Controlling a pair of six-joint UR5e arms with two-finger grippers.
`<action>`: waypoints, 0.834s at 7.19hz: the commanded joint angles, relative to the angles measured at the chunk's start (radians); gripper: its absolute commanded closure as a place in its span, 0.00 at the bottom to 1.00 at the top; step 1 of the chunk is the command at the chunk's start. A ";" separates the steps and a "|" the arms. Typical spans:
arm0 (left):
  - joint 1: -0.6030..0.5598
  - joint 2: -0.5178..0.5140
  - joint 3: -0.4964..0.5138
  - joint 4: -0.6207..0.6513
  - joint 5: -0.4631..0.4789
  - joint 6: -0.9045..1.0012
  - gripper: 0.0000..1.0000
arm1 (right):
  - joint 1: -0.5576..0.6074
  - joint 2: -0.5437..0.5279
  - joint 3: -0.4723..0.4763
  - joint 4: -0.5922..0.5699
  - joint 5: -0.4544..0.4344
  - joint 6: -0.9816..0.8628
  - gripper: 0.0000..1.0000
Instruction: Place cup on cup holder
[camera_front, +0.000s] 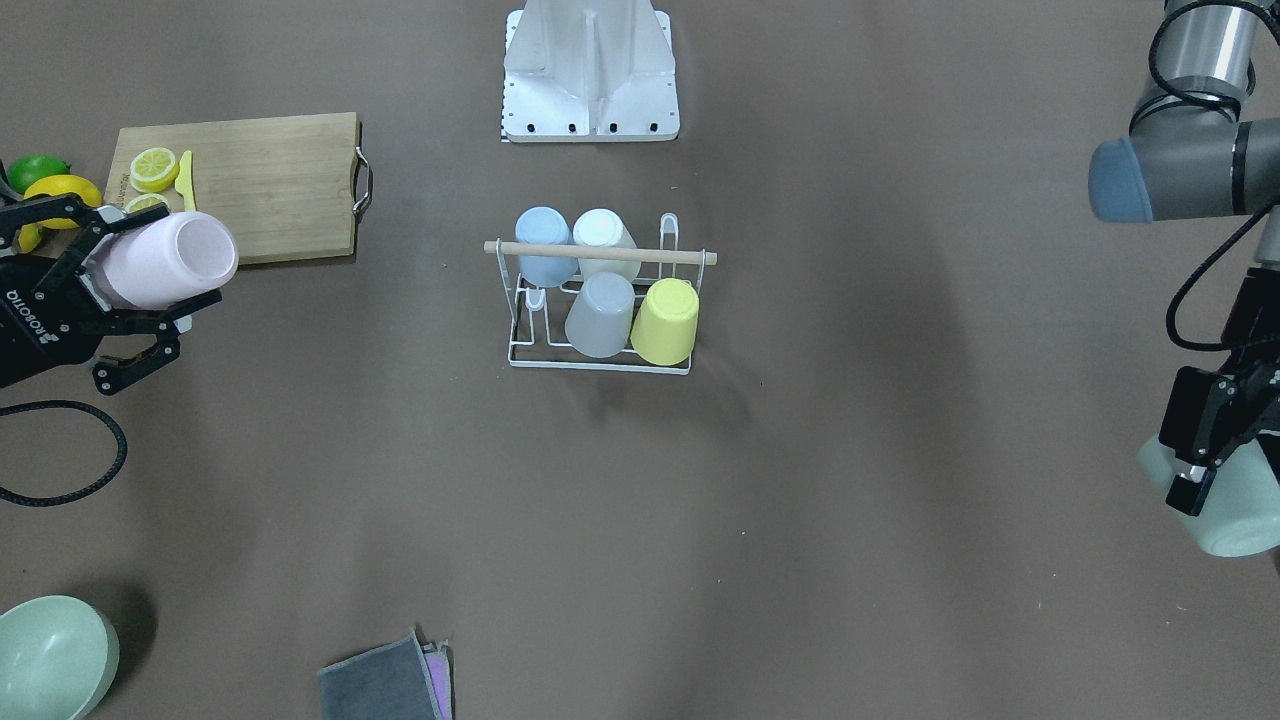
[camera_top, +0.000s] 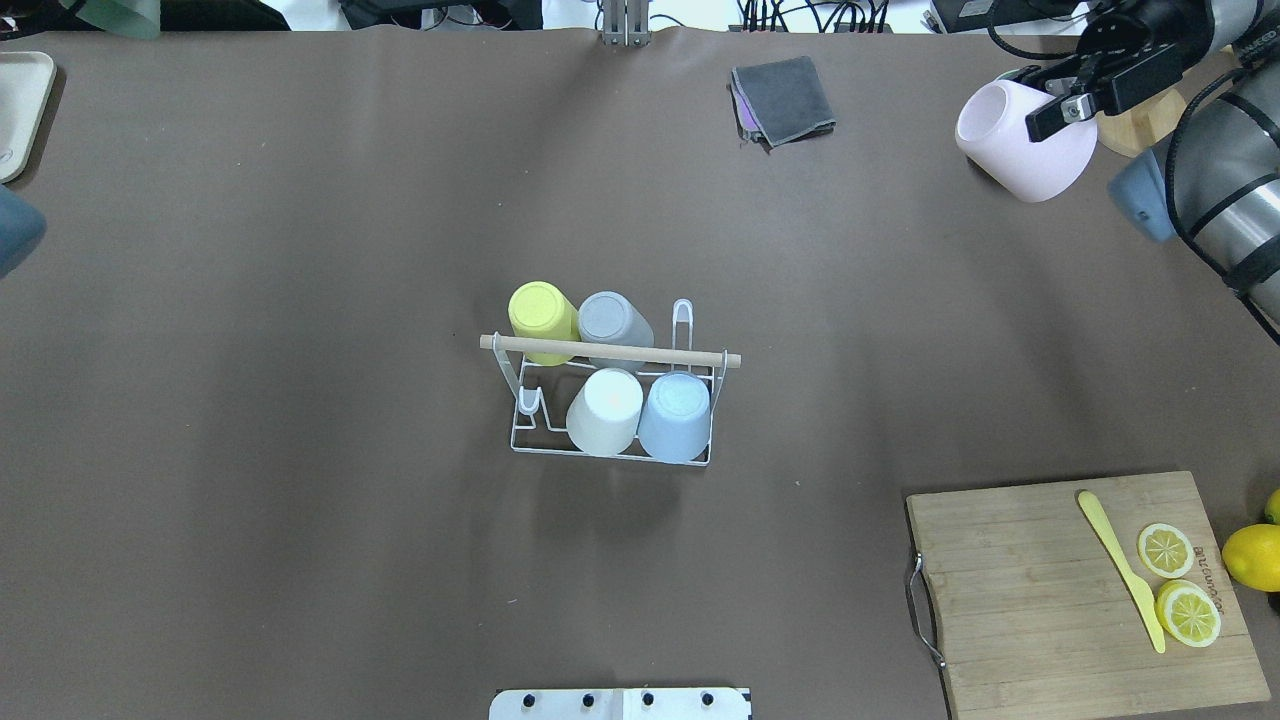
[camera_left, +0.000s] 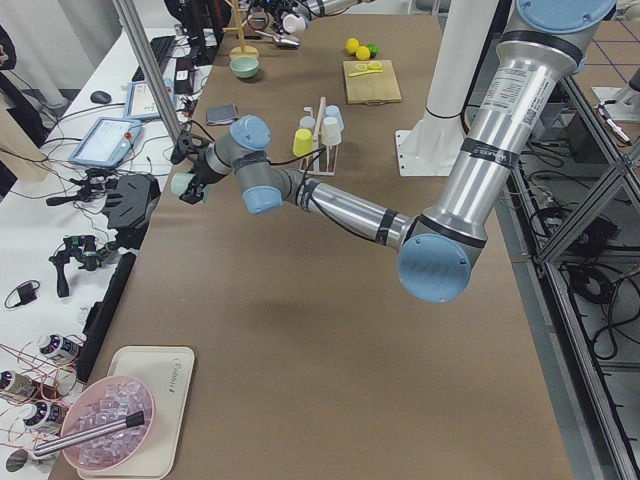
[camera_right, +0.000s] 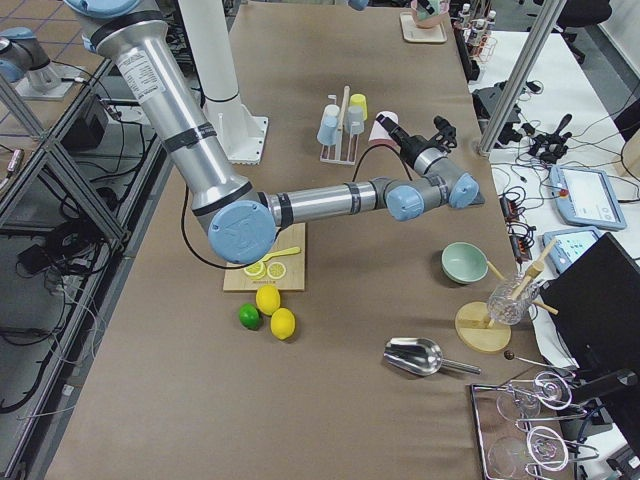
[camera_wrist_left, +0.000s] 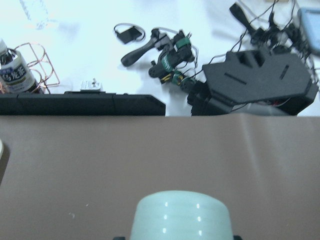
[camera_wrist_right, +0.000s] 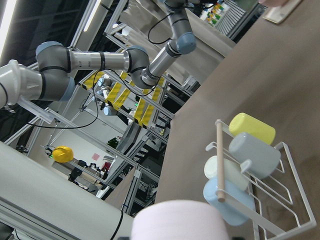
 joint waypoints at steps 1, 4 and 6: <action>0.073 0.001 -0.023 -0.218 0.135 -0.123 0.80 | -0.041 0.060 -0.058 0.000 0.057 -0.092 0.65; 0.299 -0.011 -0.163 -0.237 0.435 -0.116 0.80 | -0.098 0.079 -0.087 0.002 0.155 -0.316 0.65; 0.494 -0.041 -0.198 -0.237 0.666 -0.079 0.80 | -0.118 0.071 -0.116 0.002 0.223 -0.494 0.65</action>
